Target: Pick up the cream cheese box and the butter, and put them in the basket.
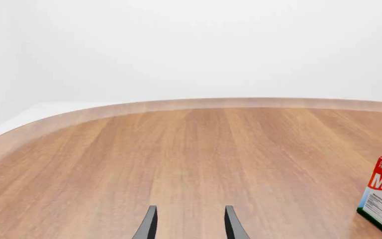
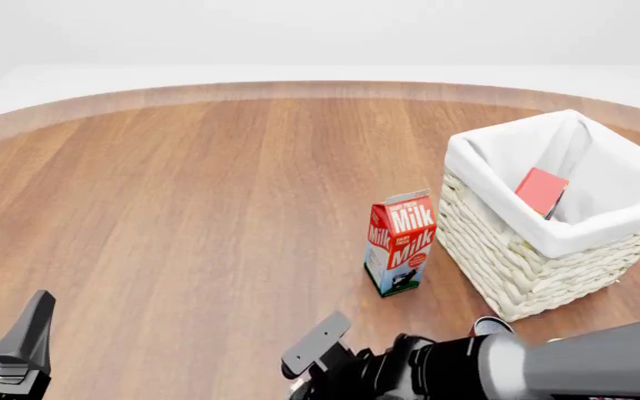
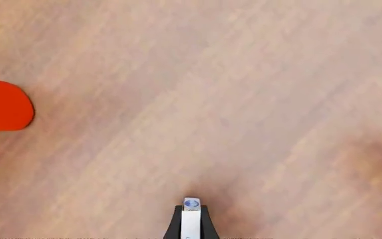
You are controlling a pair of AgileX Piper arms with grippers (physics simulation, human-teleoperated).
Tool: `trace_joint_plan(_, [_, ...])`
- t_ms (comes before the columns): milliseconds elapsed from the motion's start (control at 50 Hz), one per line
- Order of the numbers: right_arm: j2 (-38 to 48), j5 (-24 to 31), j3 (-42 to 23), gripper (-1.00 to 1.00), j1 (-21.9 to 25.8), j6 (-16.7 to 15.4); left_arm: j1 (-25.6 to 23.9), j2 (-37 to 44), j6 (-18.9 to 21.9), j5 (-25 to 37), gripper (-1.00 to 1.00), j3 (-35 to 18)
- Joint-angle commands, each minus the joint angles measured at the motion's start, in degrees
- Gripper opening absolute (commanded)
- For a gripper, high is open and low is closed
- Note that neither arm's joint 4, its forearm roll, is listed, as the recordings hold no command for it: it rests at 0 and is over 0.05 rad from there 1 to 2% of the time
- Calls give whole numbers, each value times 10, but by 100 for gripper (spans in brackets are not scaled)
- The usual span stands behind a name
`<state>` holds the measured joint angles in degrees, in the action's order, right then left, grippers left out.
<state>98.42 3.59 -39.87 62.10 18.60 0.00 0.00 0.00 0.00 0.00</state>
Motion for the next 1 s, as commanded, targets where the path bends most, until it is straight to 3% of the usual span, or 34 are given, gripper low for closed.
trace_joint_plan(20, [-15, 15, -9, -100, 0, -4, 0, 0, 0, 0, 100, 0])
trace_joint_plan(480, [-102, 126, -107, -100, -22, -86, 0, 0, 0, 0, 100, 0])
trace_joint_plan(1000, [-197, 201, -216, -100, -49, -156, 0, 0, 0, 0, 100, 0])
